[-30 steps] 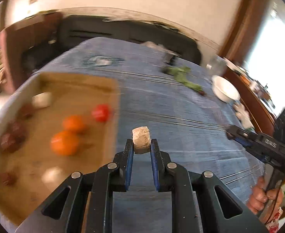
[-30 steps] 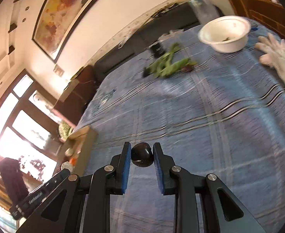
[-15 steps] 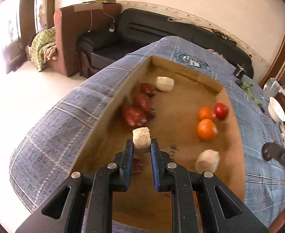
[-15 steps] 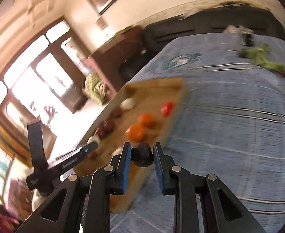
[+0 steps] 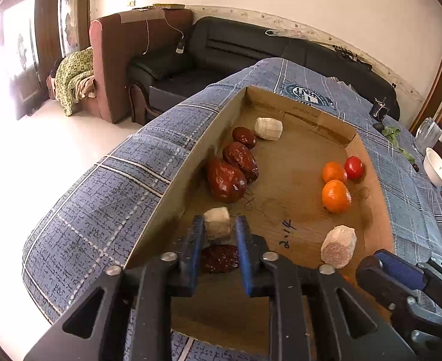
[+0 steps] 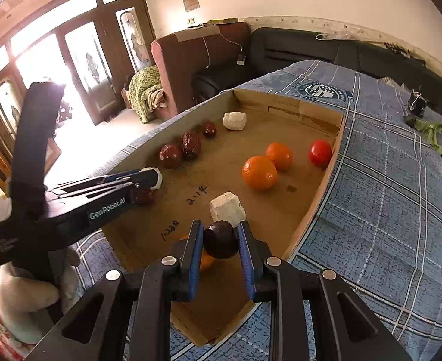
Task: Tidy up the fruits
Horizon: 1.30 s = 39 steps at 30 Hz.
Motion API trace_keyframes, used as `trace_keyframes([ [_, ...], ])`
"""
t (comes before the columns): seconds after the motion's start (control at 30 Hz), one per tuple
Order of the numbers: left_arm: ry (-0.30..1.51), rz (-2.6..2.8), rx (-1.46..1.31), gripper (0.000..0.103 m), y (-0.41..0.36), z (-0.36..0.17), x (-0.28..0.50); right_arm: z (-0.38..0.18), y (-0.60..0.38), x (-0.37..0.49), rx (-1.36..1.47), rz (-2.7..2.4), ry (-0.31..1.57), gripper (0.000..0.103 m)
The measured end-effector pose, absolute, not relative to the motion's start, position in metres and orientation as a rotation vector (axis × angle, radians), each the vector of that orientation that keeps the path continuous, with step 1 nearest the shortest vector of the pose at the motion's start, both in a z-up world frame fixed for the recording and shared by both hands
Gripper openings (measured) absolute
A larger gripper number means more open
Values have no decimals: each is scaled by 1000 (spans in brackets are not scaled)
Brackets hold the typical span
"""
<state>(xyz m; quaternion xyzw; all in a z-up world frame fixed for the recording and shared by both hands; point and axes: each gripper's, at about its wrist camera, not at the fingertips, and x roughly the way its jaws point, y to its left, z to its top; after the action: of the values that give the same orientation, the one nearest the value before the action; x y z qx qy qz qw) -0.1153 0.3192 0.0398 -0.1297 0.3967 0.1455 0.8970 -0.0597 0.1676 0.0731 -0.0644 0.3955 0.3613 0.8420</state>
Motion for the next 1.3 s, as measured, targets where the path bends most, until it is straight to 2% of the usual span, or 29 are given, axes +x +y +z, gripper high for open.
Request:
trace_keyframes([
  [0.03,816,305,-260,36,318,42,-117,72,168,-60,-141,758,832,27],
  [0.13,792,319,-236,45,312,50,-120,75,163,-67,-144,756,821,29],
  [0.2,775,325,-221,48,309,56,-123,78,161,-70,-143,750,801,38],
  [0.27,762,329,-210,52,306,60,-125,83,156,-73,-131,745,780,52],
  [0.37,736,357,-173,56,298,69,-130,90,147,-77,-111,739,756,54],
  [0.53,689,430,-100,74,285,83,-138,98,124,-80,-54,705,731,64],
  [0.63,667,458,-71,83,276,90,-141,101,109,-80,-16,678,727,67],
  [0.93,653,399,-45,85,249,102,-145,101,72,-83,13,560,702,76],
  [1.3,668,317,-34,85,224,101,-145,94,48,-82,49,499,723,78],
])
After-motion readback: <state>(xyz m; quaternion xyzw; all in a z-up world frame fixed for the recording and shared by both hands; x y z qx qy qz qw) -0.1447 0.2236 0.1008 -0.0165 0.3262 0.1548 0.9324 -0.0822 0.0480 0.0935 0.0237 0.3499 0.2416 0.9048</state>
